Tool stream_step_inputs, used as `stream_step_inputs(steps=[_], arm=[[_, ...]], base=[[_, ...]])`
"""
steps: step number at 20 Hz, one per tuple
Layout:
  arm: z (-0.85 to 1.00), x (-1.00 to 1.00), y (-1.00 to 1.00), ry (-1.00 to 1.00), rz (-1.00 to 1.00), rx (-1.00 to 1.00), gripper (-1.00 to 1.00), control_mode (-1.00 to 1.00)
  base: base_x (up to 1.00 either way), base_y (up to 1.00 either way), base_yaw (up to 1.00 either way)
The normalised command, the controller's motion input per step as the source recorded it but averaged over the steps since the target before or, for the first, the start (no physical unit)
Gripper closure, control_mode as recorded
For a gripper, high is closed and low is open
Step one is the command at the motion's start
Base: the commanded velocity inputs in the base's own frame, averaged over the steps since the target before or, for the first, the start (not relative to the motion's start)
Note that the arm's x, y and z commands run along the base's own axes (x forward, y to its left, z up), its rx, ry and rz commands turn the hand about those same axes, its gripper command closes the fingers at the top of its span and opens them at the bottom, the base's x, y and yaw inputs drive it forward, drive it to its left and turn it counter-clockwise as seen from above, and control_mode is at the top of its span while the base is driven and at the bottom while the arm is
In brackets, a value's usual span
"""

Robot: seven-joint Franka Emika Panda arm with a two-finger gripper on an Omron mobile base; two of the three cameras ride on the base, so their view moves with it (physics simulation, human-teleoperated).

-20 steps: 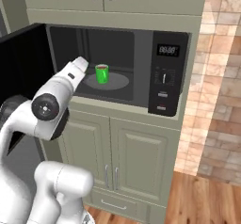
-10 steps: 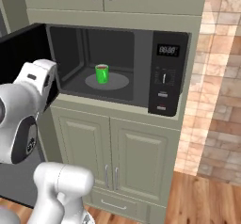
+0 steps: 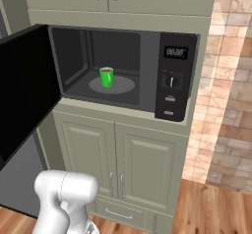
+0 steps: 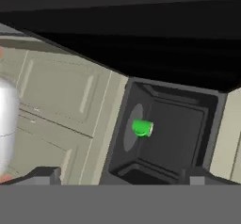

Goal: Place the microwavable item in the microwave. Then, close the microwave door and press the start button.

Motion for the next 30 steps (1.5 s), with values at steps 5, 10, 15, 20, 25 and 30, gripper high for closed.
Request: stream_step_inputs(steps=[5,10,15,20,25,30], arm=[[-0.24,-0.65,0.76,-0.22,0.05,-0.48,-1.0,-1.0],[-0.54,0.03,0.98,-0.07,0.01,-0.5,-1.0,-1.0],[-0.83,0.67,1.0,0.07,0.0,-0.45,-1.0,-1.0],[-0.77,0.79,1.0,0.13,0.0,-0.36,-1.0,-1.0],[-0.42,0.78,0.66,0.1,-0.01,-0.22,-1.0,-1.0],[0.0,0.32,-0.47,0.0,-0.08,-0.05,-1.0,-1.0]], base=[[0.0,0.0,0.0],[0.0,0.0,0.0],[0.0,0.0,0.0],[0.0,0.0,0.0],[0.0,0.0,0.0],[0.0,0.0,0.0]])
